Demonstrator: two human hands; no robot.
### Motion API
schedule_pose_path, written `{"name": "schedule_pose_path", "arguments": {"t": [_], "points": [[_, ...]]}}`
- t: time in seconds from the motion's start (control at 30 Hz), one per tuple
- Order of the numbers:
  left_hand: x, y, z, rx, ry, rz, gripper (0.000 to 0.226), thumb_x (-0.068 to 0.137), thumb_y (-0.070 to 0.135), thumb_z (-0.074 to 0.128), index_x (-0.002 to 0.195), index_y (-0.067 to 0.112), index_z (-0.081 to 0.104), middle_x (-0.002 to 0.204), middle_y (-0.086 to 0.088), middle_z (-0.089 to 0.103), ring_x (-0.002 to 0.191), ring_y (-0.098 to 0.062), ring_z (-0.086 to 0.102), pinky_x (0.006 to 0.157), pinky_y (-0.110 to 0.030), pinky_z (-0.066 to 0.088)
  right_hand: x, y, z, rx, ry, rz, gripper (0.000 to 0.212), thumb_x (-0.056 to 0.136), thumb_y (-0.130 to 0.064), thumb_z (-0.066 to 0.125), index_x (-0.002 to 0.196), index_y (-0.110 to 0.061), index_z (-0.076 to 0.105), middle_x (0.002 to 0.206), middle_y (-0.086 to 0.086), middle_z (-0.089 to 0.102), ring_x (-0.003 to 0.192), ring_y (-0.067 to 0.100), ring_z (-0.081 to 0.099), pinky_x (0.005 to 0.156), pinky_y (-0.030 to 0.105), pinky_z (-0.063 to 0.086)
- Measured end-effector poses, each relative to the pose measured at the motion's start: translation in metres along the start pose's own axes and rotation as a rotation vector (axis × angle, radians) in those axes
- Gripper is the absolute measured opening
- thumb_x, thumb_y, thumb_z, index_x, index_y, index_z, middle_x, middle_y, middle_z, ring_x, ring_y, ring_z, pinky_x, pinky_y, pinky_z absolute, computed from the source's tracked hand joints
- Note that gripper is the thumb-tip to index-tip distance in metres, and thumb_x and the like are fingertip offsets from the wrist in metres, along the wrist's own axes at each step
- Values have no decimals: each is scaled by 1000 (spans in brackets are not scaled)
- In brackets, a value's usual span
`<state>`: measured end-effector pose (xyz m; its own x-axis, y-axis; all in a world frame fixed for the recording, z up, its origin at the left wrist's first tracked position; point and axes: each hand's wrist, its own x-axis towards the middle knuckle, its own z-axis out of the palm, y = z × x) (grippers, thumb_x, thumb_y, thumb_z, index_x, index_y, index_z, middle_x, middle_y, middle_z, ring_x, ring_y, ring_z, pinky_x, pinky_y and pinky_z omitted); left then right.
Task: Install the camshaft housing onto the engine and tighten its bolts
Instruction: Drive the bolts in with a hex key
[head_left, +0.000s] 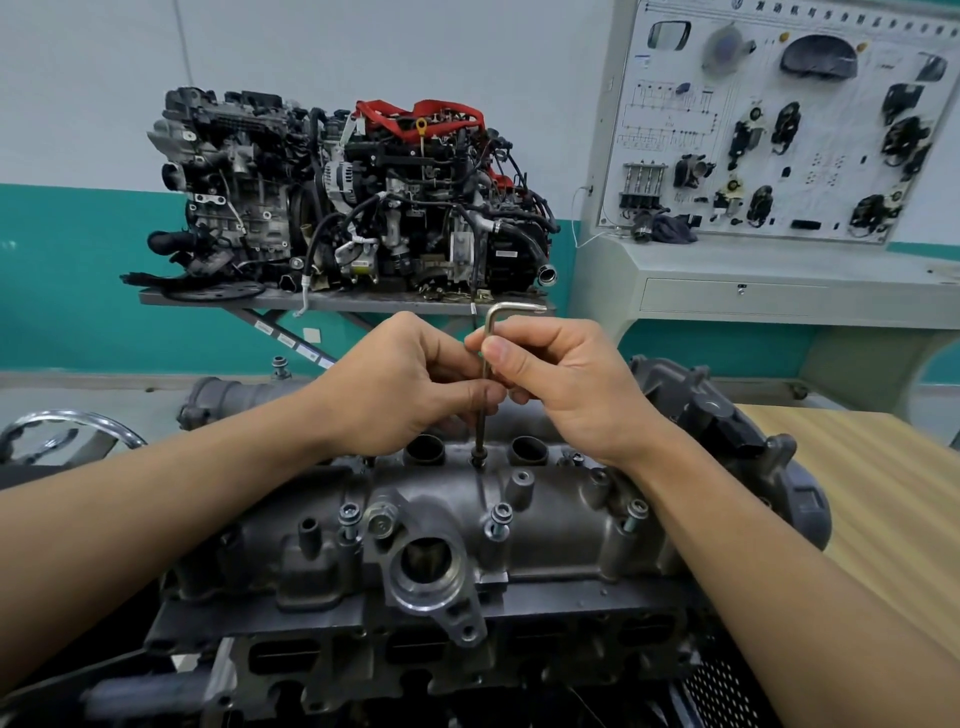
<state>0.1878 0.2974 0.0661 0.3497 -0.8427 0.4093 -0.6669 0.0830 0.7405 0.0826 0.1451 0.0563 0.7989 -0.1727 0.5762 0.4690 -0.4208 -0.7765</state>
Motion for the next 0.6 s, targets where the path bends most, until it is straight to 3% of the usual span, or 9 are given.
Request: {"name": "schedule_pose_path", "arguments": {"t": [0.1, 0.23, 0.33, 0.47, 0.53, 0.6], "points": [[0, 0, -1, 25, -23, 21, 12, 86, 20, 77, 81, 30, 81, 70, -2, 76, 58, -5, 65, 54, -20, 54, -3, 1, -1, 30, -11, 10, 14, 87, -21, 65, 96, -17, 74, 77, -12, 70, 68, 1, 57, 59, 17, 46], [0, -3, -1, 51, -38, 6, 6, 86, 20, 77, 87, 25, 81, 72, -7, 76, 60, -5, 60, 60, -24, 55, -3, 0, 0, 77, 16, 5, 10, 89, -4, 66, 91, -11, 73, 77, -5, 70, 64, 0, 58, 59, 13, 46], [1, -4, 0, 39, -27, -8, 5, 84, 20, 80, 82, 25, 82, 72, -3, 77, 61, -6, 63, 60, -25, 56, -1, -1, 4, 83, 58, 9, 13, 85, 1, 70, 81, -11, 70, 65, -10, 68, 58, -2, 60, 58, 10, 46], [2, -6, 1, 43, -1, 4, 23, 81, 18, 81, 66, 35, 79, 59, 0, 72, 48, 0, 57, 48, -12, 44, 2, -1, 9, 113, 107, 57, 13, 81, 0, 75, 78, -10, 67, 62, -7, 64, 51, -1, 55, 52, 11, 44], [2, -6, 2, 38, -4, -2, 20, 84, 18, 79, 72, 34, 80, 64, -6, 74, 54, -5, 62, 50, -20, 50, 0, -1, 9, 130, 84, 67, 9, 85, 0, 72, 83, -8, 68, 59, -9, 65, 50, -1, 57, 50, 9, 44], [1, -5, 2, 21, -53, -25, 11, 89, 20, 73, 84, 23, 82, 78, -15, 76, 67, -20, 66, 65, -43, 58, -4, -2, 8, 158, 42, 88, 6, 92, -2, 65, 91, -7, 69, 61, -10, 67, 50, -1, 59, 47, 9, 44]]}}
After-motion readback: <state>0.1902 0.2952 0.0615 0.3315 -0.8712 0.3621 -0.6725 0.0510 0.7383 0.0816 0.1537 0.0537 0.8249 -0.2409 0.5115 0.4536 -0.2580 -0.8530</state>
